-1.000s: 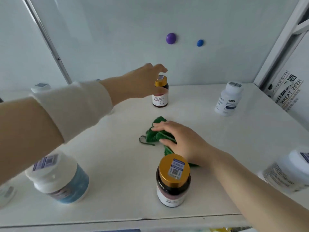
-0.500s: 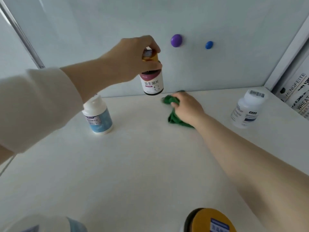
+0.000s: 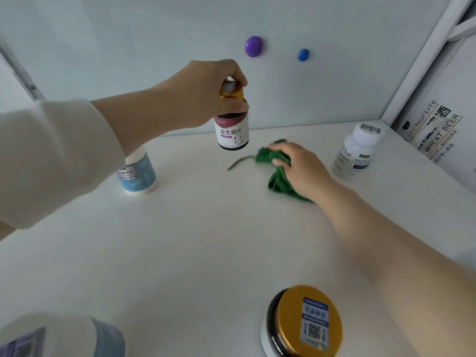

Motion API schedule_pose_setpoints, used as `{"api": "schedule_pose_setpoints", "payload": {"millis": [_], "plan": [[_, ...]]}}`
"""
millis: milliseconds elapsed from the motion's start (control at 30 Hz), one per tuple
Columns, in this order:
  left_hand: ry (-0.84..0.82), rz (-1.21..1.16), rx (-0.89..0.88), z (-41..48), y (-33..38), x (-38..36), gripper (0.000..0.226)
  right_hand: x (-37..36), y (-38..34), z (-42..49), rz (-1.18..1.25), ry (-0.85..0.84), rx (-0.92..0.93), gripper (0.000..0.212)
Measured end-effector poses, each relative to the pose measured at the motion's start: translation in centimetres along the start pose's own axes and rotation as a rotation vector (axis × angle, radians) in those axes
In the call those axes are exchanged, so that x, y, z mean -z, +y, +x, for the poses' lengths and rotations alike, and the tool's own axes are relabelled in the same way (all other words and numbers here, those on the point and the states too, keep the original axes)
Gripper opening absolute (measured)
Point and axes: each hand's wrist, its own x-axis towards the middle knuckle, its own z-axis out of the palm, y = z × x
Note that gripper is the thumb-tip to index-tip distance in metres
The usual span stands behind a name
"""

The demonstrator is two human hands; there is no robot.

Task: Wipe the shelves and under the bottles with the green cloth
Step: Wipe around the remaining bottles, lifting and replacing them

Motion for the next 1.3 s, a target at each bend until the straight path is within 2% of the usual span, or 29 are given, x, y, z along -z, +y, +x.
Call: {"api": "schedule_pose_setpoints", "payload": {"millis": [100, 233, 333, 433, 633, 800, 967, 1300], "plan": [[-0.037, 0.036, 0.004, -0.2, -0.1, -0.9, 0.037, -0.3, 0.1, 0.2, -0.043, 0.004, -0.027, 0.036], [-0.100, 0.083, 0.005, -0.6, -0.5, -2.8, 0.037, -0.3, -1.2, -5.3, -0.001, -0.132, 0.139, 0.037], [-0.152, 0.089, 0.001, -1.0, -0.3, -4.0, 0.037, 0.5, -1.4, -9.4, 0.063, -0.164, 0.201, 0.037], [-0.175, 0.101, -0.013, -1.4, 0.2, -4.5, 0.038, 1.3, -0.9, -11.1, 0.073, -0.132, 0.141, 0.036], [-0.168, 0.123, -0.022, -1.9, 0.9, -5.0, 0.038, 0.8, -0.2, -12.1, -0.039, 0.045, -0.015, 0.036], [-0.158, 0.165, -0.003, -2.3, 1.0, -5.6, 0.043, 0.8, -0.6, -13.2, -0.051, 0.063, -0.083, 0.035], [-0.139, 0.169, 0.030, -3.1, 1.7, -5.7, 0.057, 1.3, -0.9, -15.9, -0.087, 0.083, -0.085, 0.033], [-0.101, 0.434, -0.021, -6.6, 6.0, -1.9, 0.042, 2.5, -1.2, -20.0, -0.086, 0.125, -0.048, 0.030]]}}
